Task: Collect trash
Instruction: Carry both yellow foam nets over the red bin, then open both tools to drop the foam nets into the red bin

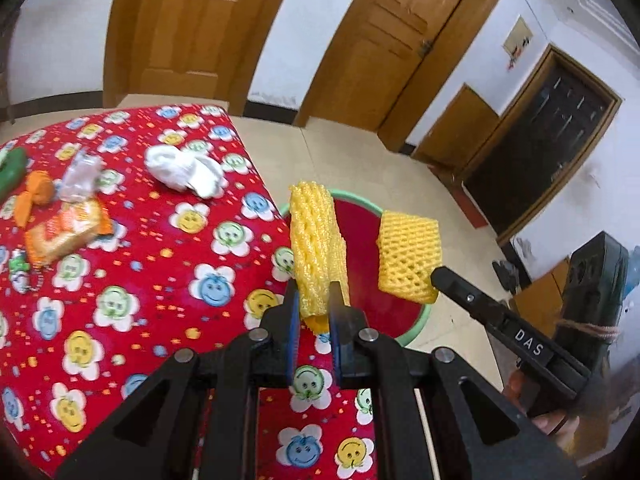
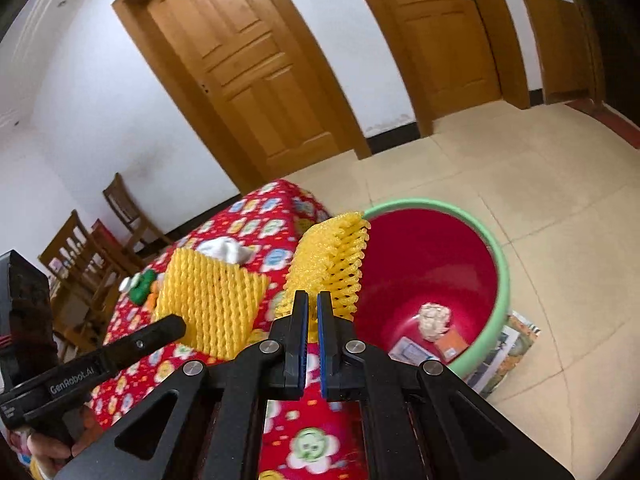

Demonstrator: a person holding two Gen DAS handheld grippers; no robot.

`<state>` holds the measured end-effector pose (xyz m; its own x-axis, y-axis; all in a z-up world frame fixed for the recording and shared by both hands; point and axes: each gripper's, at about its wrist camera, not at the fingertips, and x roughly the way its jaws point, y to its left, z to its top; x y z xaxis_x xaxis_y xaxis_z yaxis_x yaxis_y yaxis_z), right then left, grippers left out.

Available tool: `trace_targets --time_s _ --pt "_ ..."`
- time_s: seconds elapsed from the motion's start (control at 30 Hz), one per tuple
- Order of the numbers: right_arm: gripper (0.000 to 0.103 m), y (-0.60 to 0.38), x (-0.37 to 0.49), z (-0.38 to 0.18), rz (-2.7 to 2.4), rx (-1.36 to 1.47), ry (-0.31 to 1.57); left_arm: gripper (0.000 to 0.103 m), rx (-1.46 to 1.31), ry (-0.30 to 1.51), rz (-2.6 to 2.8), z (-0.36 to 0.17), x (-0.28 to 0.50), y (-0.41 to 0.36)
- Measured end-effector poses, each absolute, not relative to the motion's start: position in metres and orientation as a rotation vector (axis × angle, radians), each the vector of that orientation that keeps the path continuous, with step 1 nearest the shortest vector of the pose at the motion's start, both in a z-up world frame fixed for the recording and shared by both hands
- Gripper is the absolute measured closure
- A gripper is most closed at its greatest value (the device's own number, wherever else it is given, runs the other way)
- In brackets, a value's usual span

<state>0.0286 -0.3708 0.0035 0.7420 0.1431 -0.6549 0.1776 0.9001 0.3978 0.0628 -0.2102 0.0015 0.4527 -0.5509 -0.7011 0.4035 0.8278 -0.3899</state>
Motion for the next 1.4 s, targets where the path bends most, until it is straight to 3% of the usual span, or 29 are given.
trace_targets --time_s 0.47,0.7,0.9,1.07,1.4 --pt "0.099 -0.403 0.032 -0.027 -0.115 0.486 0.792 0.091 -0.108 1.0 -0.658 -0.024 0.078 -0.266" --pt "0.096 -0.408 0.036 -0.034 -0.126 0.489 0.802 0.072 -0.117 1.003 -0.677 -0.027 0.079 -0.269" --pt "0.093 -0.411 0.037 -0.037 -0.122 0.507 0.799 0.071 -0.138 1.003 -0.66 -0.026 0.082 -0.262" --pt "0.08 -0.409 0.036 -0.038 -0.113 0.521 0.798 0.071 -0.159 0.992 -0.63 -0.021 0.082 -0.249" --pt "0.079 -0.402 0.033 -0.025 -0.097 0.507 0.773 0.071 -0.205 0.958 -0.558 -0.01 0.082 -0.213"
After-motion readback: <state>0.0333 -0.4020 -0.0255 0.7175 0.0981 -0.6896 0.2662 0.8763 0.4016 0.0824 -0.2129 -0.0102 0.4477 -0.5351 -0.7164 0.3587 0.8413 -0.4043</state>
